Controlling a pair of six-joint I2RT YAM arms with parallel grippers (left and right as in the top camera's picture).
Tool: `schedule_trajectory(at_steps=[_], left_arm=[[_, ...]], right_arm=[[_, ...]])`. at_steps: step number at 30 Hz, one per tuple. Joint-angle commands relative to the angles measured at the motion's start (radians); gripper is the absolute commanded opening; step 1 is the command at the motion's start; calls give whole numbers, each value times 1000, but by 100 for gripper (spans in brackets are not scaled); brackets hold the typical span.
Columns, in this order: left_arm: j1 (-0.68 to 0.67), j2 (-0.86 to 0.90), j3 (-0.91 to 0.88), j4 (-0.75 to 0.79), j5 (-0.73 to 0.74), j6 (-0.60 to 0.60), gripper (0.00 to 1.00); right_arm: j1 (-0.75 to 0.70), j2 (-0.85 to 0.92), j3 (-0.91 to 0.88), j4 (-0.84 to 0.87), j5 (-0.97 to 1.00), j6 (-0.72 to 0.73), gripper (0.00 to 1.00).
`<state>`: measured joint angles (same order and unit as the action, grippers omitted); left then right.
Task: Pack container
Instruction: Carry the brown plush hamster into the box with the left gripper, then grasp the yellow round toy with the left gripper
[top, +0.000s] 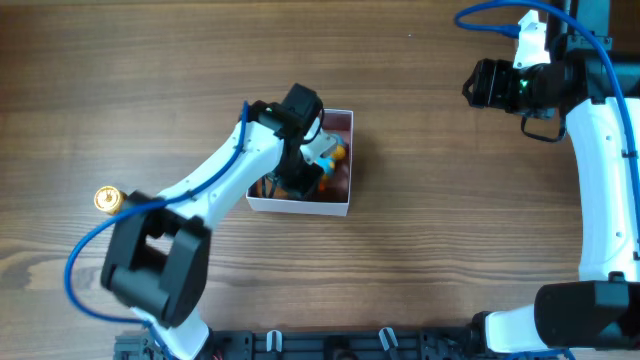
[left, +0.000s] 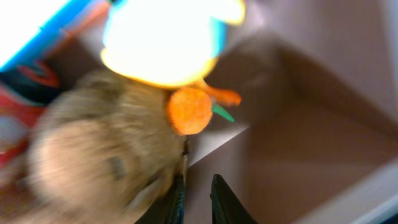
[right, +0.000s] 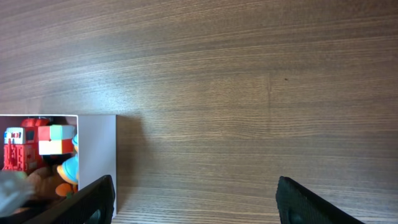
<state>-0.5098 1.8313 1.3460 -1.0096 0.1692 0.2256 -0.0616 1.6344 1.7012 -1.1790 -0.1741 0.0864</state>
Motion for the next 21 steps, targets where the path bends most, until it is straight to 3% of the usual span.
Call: schedule_trajectory(at_steps=[1, 4, 5, 6, 7, 8, 11, 14, 18, 21], left_arm=[[-4, -131, 35, -2, -14, 2, 17], [-4, -214, 35, -2, -14, 2, 20], [-2, -258, 35, -2, -14, 1, 47], [3, -286, 35, -2, -18, 0, 58], [16, -330, 35, 0, -46, -31, 95], [47, -389, 35, 2, -127, -108, 100], [209, -550, 34, -6, -283, -280, 100], [521, -669, 34, -39, -294, -468, 100], [958, -640, -27, -71, -286, -665, 100], [1106, -530, -75, -57, -199, -705, 100]], right_arm=[[2, 11, -8, 0, 21, 5, 80], [2, 11, -8, 0, 21, -1, 80], [2, 11, -8, 0, 21, -1, 80], [2, 11, -8, 0, 21, -2, 80], [2, 11, -8, 0, 21, -2, 80], [2, 11, -8, 0, 21, -5, 80], [2, 11, -8, 0, 21, -5, 80], [2, 11, -8, 0, 21, -5, 80], [2, 11, -8, 0, 20, -5, 80], [2, 11, -8, 0, 17, -5, 80]])
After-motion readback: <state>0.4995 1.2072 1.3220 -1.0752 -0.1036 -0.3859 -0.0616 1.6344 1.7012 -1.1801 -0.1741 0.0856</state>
